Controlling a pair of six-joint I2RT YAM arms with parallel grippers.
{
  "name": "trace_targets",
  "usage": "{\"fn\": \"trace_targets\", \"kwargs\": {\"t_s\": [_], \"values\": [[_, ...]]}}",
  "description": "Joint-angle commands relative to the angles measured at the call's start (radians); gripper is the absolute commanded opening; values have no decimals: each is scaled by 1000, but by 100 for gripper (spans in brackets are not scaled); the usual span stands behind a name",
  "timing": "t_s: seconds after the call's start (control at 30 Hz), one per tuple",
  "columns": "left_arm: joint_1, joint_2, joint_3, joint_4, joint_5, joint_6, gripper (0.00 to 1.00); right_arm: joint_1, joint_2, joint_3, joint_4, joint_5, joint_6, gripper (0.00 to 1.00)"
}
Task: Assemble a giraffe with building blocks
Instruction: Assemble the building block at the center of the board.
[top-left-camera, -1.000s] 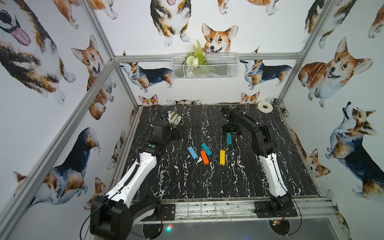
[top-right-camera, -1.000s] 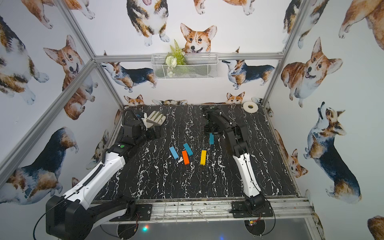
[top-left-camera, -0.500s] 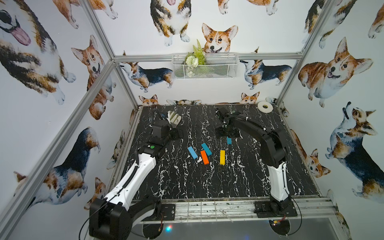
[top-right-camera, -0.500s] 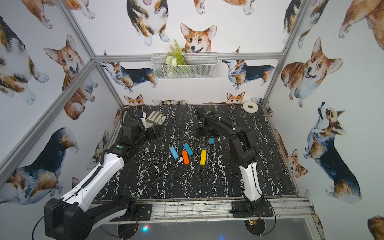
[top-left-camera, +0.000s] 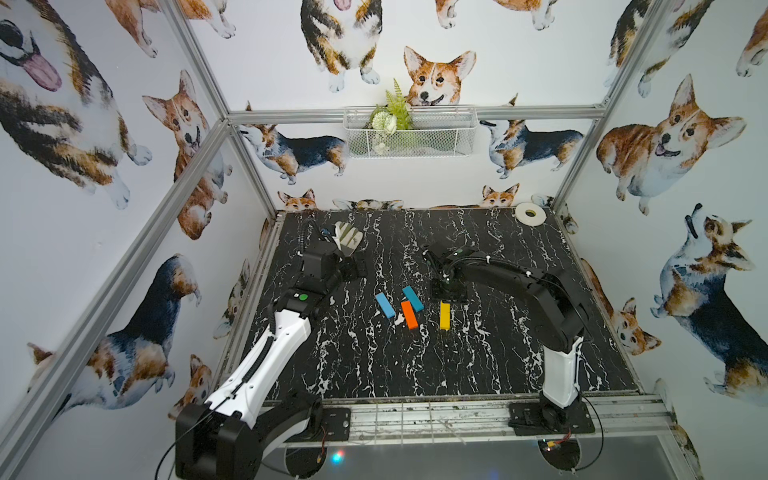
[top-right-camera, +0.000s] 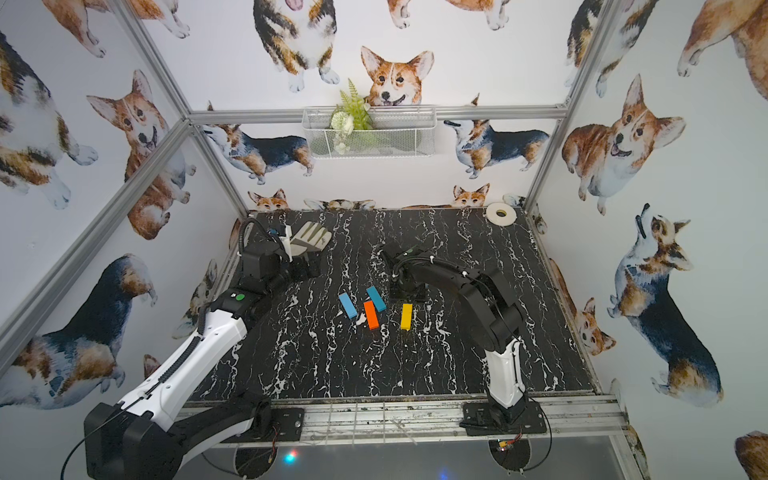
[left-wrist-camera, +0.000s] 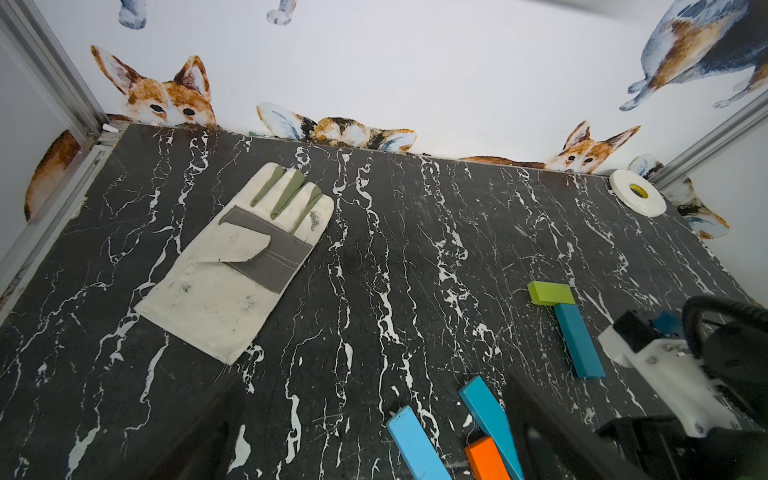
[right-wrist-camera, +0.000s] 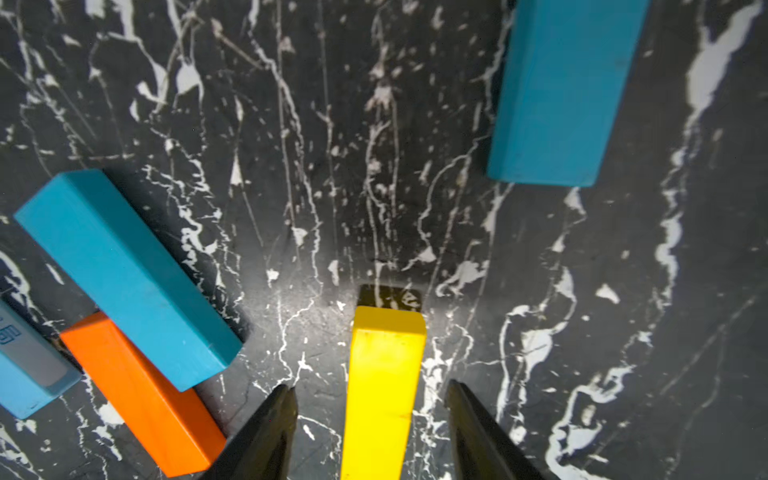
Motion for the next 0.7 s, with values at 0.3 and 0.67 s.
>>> {"fn": "trace_targets", "kwargs": {"t_s": [0.3,0.67], "values": [[-8,-10,-2,20,-7,1,100,13,49,7,-9,69,62,67],[-11,-10,-2,20,-5,1,100,13,30,-50,32,51,86,36]]}}
